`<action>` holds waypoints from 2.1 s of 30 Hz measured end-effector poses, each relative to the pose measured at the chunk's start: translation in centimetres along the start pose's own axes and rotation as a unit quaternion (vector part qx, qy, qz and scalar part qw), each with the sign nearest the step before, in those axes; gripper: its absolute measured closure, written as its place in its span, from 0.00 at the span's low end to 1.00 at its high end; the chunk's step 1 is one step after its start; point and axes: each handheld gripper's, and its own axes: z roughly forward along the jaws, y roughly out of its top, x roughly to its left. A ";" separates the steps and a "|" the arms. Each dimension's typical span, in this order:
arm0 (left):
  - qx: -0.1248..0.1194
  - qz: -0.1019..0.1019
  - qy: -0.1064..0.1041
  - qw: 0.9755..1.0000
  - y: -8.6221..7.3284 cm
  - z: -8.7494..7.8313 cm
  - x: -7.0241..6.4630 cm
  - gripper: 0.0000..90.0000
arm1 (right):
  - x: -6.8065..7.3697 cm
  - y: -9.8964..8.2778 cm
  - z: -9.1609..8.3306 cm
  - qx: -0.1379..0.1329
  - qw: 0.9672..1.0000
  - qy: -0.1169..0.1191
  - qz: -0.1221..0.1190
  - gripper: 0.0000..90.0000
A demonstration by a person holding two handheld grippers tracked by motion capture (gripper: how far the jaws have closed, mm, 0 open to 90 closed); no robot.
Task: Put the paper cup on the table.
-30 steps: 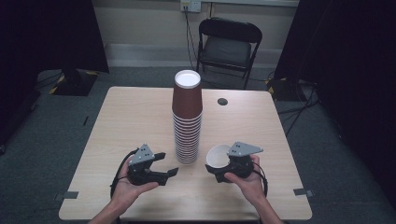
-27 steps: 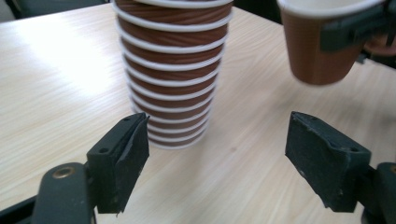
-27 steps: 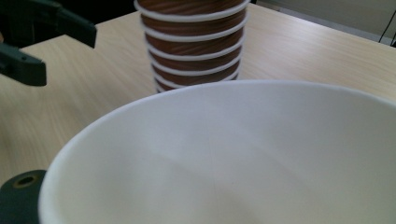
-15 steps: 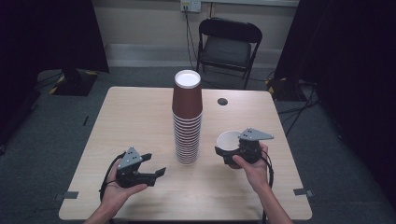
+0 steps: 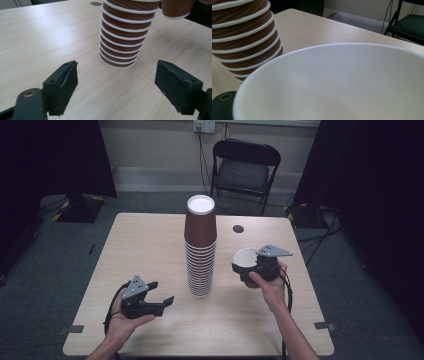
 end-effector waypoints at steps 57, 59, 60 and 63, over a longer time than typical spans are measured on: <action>0.018 -0.020 0.006 1.000 -0.6 0.3 0.4 0.22 | -1.9 -3.0 8.6 -0.019 0.998 -0.007 0.060 0.09; 0.018 -0.017 0.006 1.000 -0.6 0.3 0.4 0.22 | -2.0 -3.5 8.3 -0.013 0.998 -0.005 0.063 0.10; 0.018 -0.019 0.005 1.000 -0.6 0.3 0.3 0.22 | -2.0 -3.8 8.1 -0.007 0.998 -0.006 0.063 0.11; 0.017 -0.019 0.005 1.000 -0.5 0.3 0.3 0.22 | -2.1 -4.6 7.6 0.000 0.998 -0.008 0.062 0.12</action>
